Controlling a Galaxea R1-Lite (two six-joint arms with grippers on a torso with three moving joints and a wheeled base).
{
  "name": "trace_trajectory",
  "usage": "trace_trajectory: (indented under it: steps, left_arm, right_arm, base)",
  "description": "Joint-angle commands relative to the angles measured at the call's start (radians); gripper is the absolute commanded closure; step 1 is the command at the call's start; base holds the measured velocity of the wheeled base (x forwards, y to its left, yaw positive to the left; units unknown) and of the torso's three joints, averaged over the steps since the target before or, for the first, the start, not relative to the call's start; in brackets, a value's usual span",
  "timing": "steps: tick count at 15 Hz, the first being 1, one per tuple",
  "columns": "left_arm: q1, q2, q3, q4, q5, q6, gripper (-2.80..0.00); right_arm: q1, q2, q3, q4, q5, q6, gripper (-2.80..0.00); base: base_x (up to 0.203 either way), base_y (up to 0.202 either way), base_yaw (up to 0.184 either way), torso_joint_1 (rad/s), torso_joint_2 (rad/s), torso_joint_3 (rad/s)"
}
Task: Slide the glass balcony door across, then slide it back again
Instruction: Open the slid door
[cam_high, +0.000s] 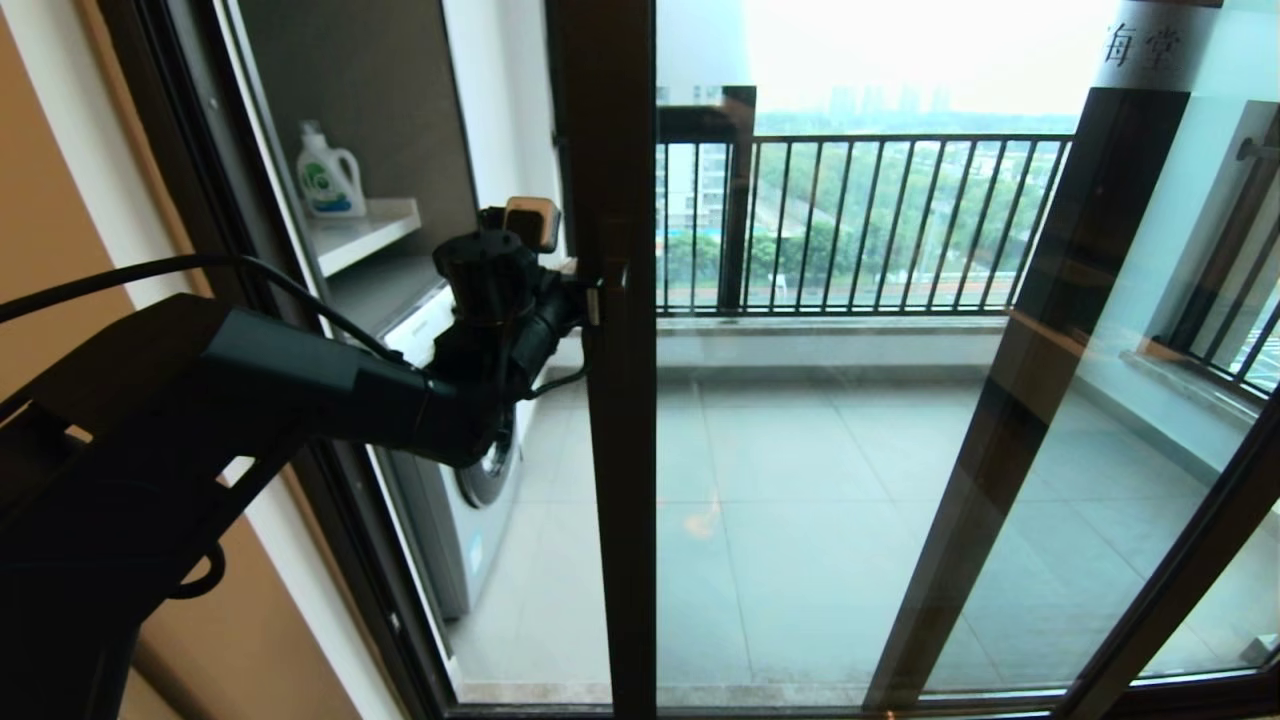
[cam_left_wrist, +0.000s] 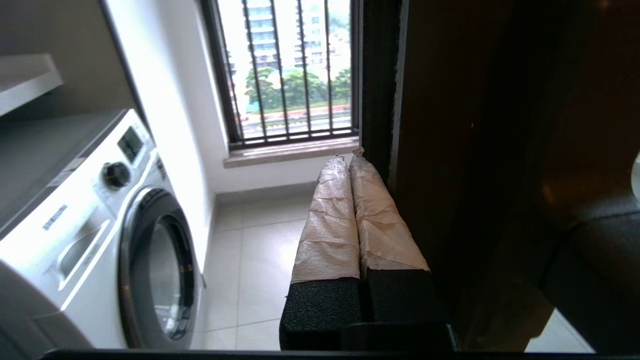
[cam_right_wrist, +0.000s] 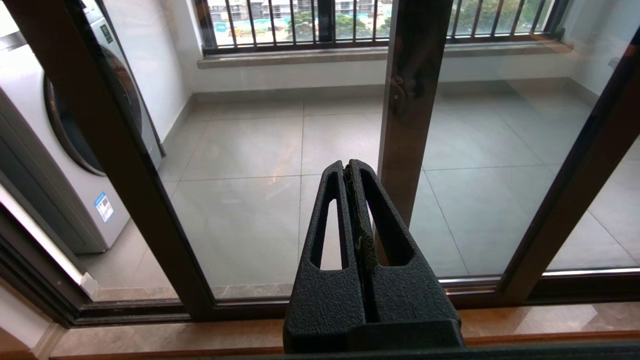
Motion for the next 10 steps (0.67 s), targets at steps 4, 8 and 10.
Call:
trace_trajectory:
  steps: [4,8,10]
  left_arm:
    - [-0.040,0.037,-0.038,0.005,-0.007,0.004,0.00]
    - [-0.044,0.027,-0.024,0.000,0.003,0.001,0.00]
    - [-0.042,-0.007,0.025,-0.001,0.040,0.000,0.00]
  right_arm:
    - [0.000,0.001,0.003,-0.001,0.001,0.000,0.00]
    - [0.000,0.001,0.003,-0.001,0.001,0.000,0.00]
    - [0.000,0.001,0.003,-0.001,0.001,0.000,0.00]
  base:
    - [0.000,0.000,0.000,0.000,0.00,0.000]
    - [0.000,0.000,0.000,0.000,0.00,0.000]
    - [0.000,0.000,0.000,0.000,0.00,0.000]
